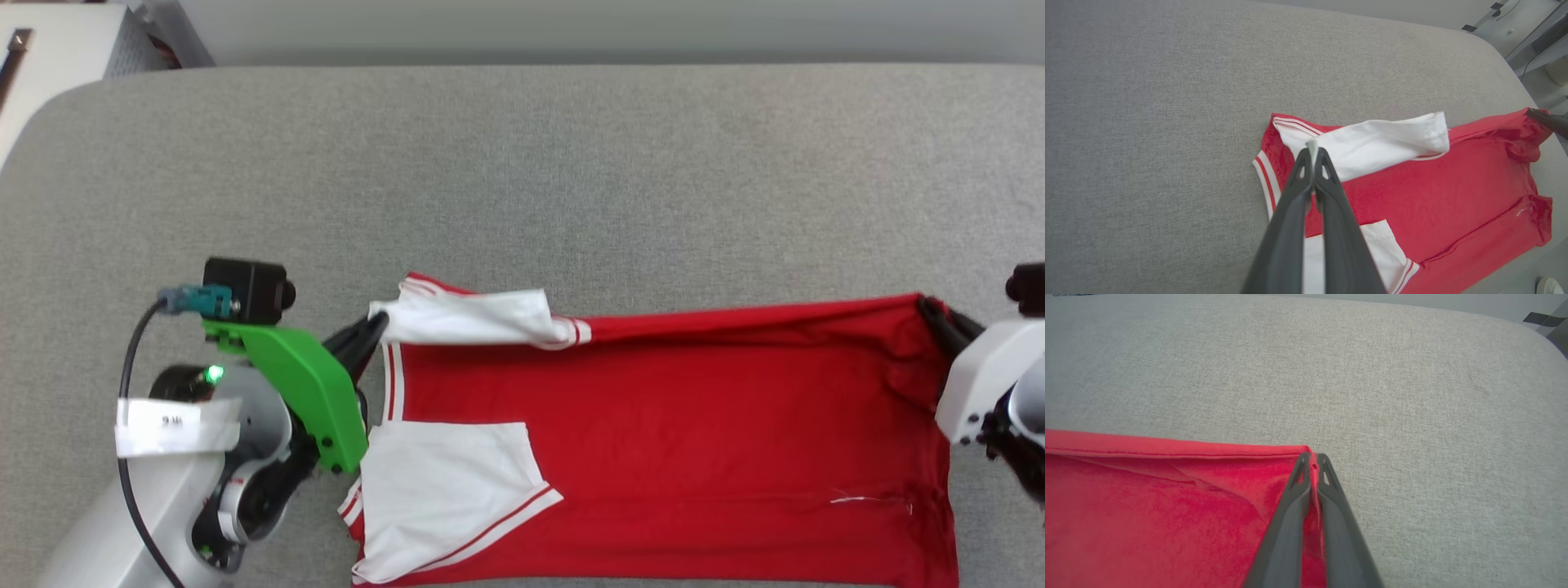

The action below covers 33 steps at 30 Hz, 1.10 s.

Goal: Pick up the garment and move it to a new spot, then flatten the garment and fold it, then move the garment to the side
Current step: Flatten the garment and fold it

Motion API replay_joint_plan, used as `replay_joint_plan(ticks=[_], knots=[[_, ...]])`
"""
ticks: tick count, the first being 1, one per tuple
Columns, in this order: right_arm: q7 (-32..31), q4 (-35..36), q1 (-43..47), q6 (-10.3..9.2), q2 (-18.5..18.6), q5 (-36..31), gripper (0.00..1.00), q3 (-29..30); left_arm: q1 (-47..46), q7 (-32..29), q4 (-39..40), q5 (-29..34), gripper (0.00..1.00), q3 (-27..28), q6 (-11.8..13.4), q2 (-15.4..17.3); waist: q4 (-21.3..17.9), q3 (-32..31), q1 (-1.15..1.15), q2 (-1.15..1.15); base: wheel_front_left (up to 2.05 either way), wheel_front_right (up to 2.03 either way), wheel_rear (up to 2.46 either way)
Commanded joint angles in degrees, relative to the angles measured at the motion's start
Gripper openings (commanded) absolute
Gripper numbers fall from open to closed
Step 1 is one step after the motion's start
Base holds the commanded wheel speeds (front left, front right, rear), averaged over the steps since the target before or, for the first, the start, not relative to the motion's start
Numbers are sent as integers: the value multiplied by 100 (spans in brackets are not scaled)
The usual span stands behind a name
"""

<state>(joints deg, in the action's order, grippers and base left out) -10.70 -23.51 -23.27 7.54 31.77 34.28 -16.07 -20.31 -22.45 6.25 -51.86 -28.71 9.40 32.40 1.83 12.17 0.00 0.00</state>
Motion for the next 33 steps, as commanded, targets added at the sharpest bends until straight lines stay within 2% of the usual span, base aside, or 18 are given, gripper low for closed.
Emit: replay_joint_plan(ticks=[1,14,27,33], knots=[[85,63,150,-5,-22,63,0,-21,197,46,25,-45,0,37,43,9,54,-244,0,0,0,0,0],[448,533,1328,-5,20,276,0,162,1394,235,63,-354,0,12,257,44,82,-451,0,0,0,0,0],[-4,1218,2045,-5,459,630,0,-74,1794,264,-510,-588,0,-123,80,-57,-26,-382,0,0,0,0,0],[-156,1366,2119,-5,744,511,0,-360,1718,271,-731,-612,0,-173,-28,-131,-39,-284,0,0,0,0,0]])
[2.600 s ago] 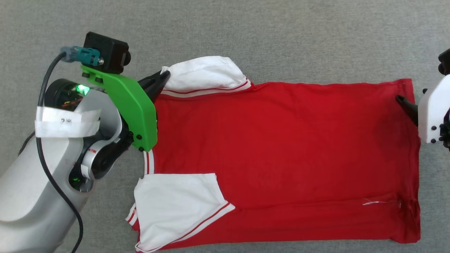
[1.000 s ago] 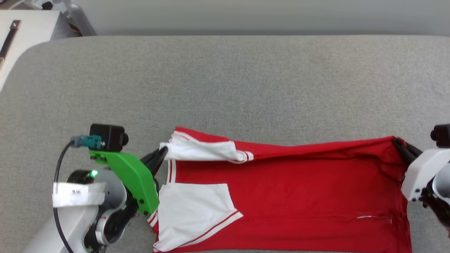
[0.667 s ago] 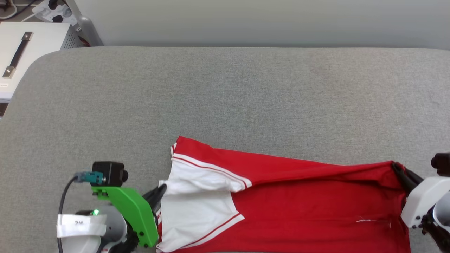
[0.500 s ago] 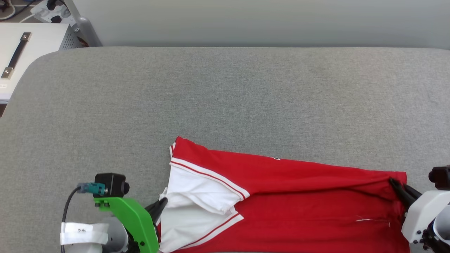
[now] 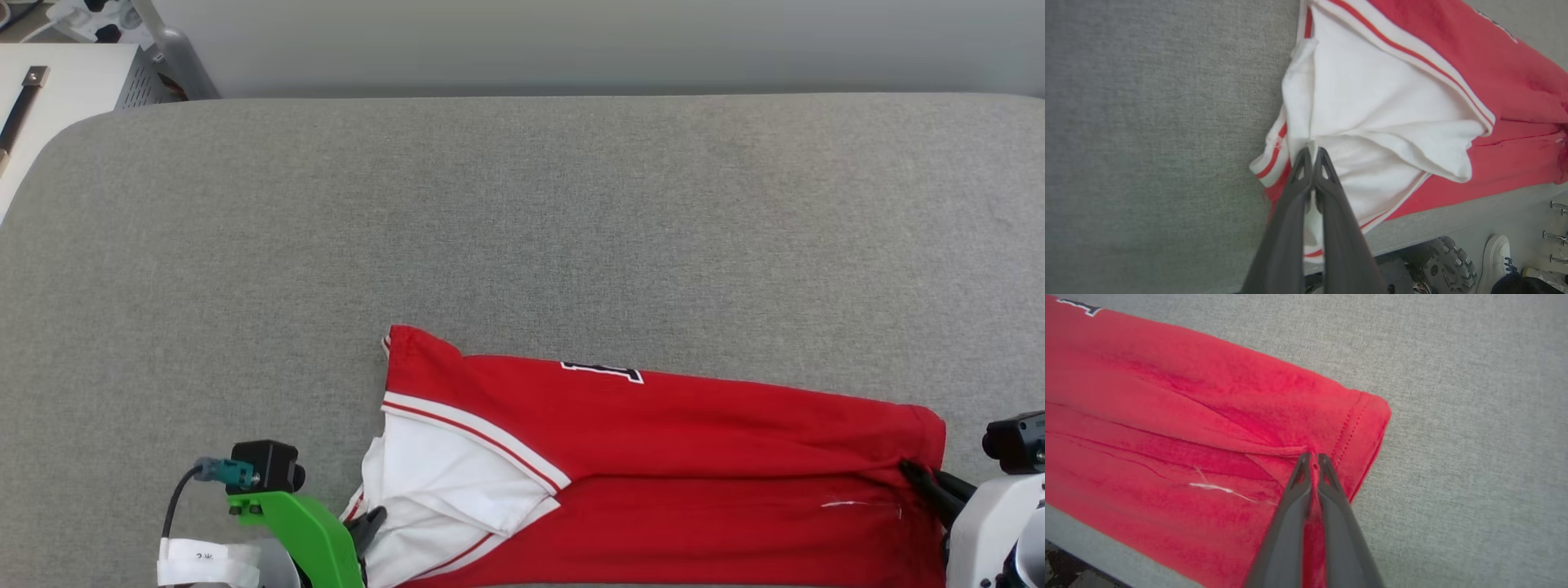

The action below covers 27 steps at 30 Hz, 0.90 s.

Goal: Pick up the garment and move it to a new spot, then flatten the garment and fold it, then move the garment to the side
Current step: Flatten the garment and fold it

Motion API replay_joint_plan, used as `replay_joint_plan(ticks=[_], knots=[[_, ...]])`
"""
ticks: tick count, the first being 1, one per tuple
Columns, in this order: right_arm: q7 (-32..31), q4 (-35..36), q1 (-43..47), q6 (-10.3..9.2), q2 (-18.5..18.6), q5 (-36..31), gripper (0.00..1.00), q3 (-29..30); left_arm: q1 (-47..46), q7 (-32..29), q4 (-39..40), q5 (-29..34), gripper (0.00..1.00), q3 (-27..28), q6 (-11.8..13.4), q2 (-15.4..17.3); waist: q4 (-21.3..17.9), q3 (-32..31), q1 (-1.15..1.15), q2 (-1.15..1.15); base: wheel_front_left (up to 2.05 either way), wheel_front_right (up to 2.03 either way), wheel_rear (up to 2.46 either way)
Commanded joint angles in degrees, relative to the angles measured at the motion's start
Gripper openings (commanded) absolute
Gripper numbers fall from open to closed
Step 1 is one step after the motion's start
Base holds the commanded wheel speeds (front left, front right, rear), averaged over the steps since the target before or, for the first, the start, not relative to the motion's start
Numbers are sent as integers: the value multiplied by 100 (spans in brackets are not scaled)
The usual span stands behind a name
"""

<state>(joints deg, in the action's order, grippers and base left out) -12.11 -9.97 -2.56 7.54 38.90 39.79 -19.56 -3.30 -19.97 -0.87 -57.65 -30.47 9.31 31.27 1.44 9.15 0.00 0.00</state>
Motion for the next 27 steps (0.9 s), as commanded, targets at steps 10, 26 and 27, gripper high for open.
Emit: replay_joint_plan(ticks=[10,26,27], knots=[[0,-169,60,-5,208,-97,100,-374,-187,-23,-396,112,100,-205,-115,-129,84,4,0,0,0,0,0],[-937,261,449,-5,180,827,100,449,-297,1232,-225,570,100,45,-151,-332,187,-637,0,0,0,0,0],[-1070,290,488,-5,116,844,100,595,-330,1362,-188,656,100,57,-160,-333,193,-642,0,0,0,0,0]])
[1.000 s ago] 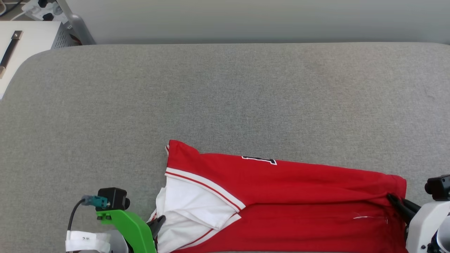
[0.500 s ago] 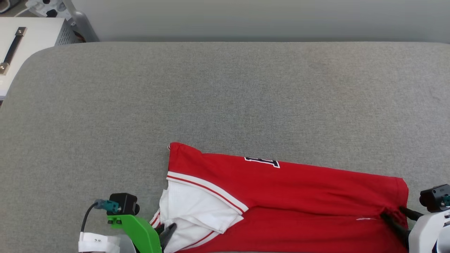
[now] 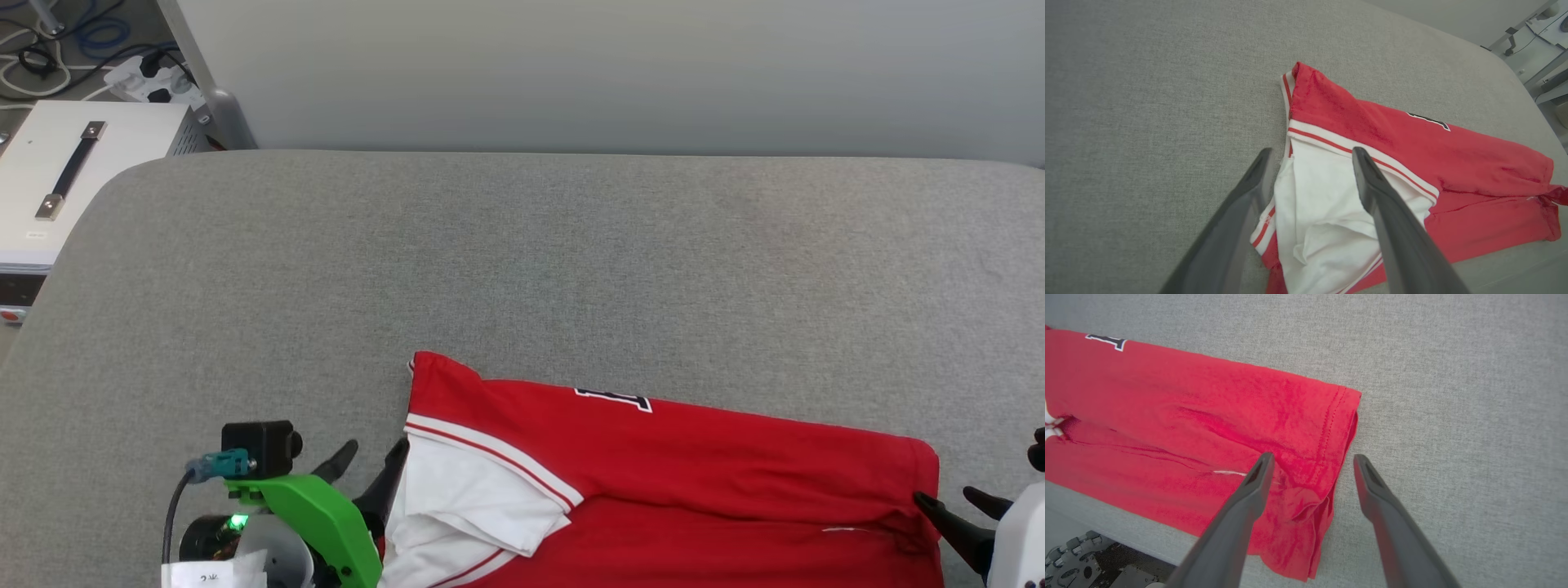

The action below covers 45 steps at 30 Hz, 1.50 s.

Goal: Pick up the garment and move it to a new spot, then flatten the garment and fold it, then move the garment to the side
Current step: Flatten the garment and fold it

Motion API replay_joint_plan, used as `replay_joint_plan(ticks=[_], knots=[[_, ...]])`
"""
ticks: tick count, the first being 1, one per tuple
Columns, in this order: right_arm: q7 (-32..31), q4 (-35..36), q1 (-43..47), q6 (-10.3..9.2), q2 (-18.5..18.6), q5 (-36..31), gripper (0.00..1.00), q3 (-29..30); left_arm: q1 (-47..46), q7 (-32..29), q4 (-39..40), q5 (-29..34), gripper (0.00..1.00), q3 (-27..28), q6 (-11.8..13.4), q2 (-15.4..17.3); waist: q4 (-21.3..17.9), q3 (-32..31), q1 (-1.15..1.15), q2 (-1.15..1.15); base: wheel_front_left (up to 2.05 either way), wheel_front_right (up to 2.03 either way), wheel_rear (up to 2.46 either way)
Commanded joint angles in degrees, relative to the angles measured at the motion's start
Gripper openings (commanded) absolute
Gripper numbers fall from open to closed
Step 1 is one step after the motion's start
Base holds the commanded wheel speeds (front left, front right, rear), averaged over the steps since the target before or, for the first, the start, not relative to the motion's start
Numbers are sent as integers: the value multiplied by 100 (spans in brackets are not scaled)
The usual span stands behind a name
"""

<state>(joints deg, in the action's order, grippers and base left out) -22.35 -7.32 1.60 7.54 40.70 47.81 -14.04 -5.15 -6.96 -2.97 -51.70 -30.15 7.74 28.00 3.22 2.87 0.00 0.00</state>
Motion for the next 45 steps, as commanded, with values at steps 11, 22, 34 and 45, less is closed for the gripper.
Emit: replay_joint_plan(ticks=[11,22,34,45], knots=[[-1163,-125,175,-5,-1264,-296,100,1696,-486,1709,-156,1173,100,-31,-236,-20,117,204,0,0,0,0,0],[-2018,-462,162,-5,-2048,-670,100,2506,-481,2192,-485,1835,100,460,-418,-456,345,470,0,0,0,0,0],[-2208,-350,162,-5,-2479,-508,100,2124,-383,2195,-687,2324,100,1135,-919,-898,513,659,0,0,0,0,0],[-1933,-502,83,-5,-2523,-447,0,1806,-383,2195,-890,2577,100,1483,-1178,-1134,522,634,0,0,0,0,0]])
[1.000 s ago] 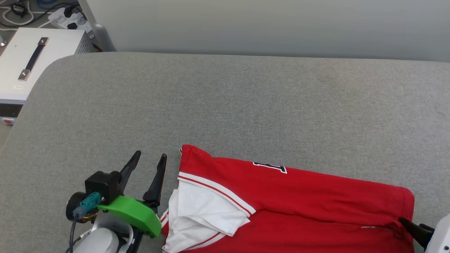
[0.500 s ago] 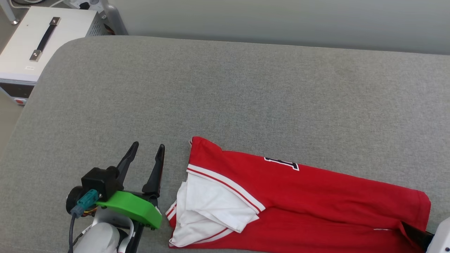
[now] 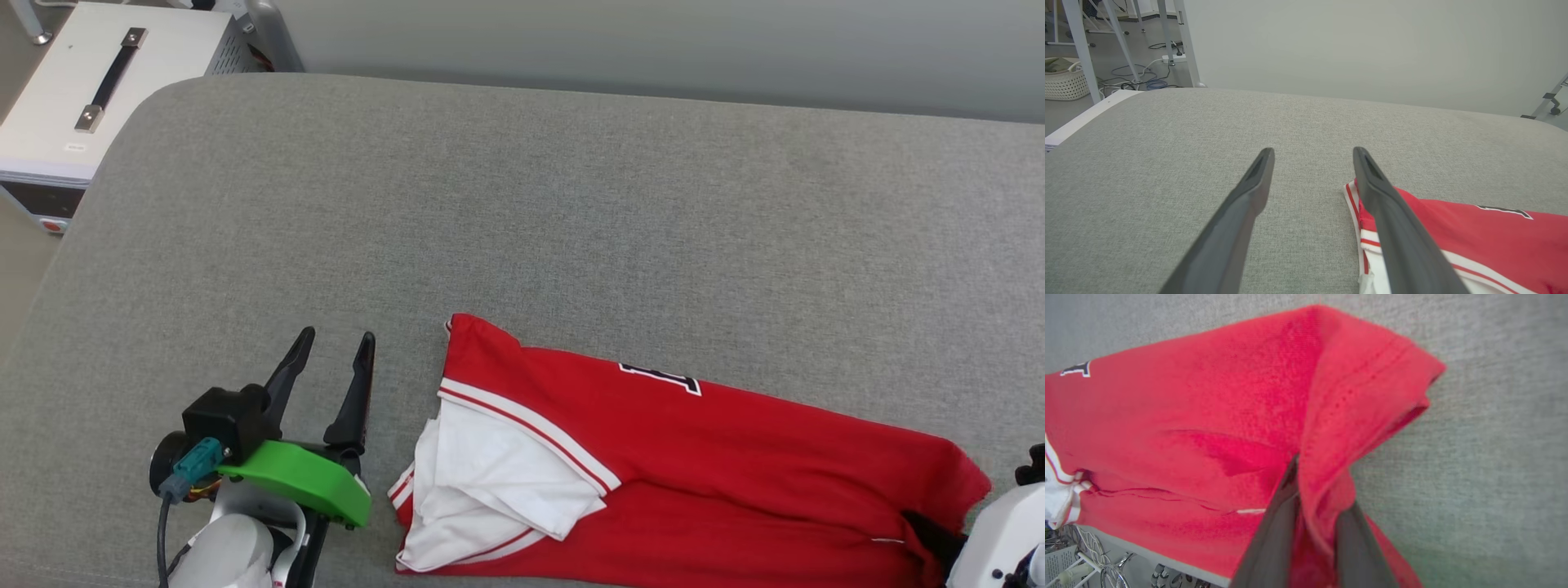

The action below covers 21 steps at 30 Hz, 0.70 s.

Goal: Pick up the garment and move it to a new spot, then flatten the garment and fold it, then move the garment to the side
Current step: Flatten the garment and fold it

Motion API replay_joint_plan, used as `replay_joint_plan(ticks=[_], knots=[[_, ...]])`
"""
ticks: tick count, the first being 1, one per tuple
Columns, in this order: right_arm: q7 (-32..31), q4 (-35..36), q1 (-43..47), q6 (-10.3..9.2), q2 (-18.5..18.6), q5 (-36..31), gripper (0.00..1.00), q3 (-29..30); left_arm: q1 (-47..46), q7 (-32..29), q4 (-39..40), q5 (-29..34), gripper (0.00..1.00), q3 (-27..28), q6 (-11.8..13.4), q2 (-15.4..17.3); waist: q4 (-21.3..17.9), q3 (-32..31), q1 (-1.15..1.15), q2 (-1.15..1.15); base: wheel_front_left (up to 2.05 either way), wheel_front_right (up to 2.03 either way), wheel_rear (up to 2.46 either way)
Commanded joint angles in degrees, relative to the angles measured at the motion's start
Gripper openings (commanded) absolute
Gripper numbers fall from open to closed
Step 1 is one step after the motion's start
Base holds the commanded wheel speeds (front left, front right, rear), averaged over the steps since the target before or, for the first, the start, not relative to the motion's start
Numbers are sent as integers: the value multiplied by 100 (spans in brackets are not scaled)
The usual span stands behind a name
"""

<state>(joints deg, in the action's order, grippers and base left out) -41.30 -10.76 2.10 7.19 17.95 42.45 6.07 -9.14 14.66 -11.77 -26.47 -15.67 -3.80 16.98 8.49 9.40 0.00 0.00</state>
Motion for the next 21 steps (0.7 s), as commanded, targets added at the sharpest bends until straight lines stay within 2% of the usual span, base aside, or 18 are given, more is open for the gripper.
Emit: replay_joint_plan(ticks=[1,8,19,21], knots=[[27,-231,39,30,-264,104,0,-120,27,33,-28,67,100,62,-42,-45,-10,-38,0,0,0,0,0],[341,-291,37,30,-106,123,0,55,121,33,-133,97,100,142,-144,-124,-70,-211,0,0,0,0,0],[680,-649,-85,30,467,-393,0,907,152,33,-291,21,100,56,-276,-106,-147,-363,0,0,0,0,0],[647,-638,-121,30,474,-346,0,1022,175,33,-293,13,100,67,-284,-121,-151,-408,0,0,0,0,0]])
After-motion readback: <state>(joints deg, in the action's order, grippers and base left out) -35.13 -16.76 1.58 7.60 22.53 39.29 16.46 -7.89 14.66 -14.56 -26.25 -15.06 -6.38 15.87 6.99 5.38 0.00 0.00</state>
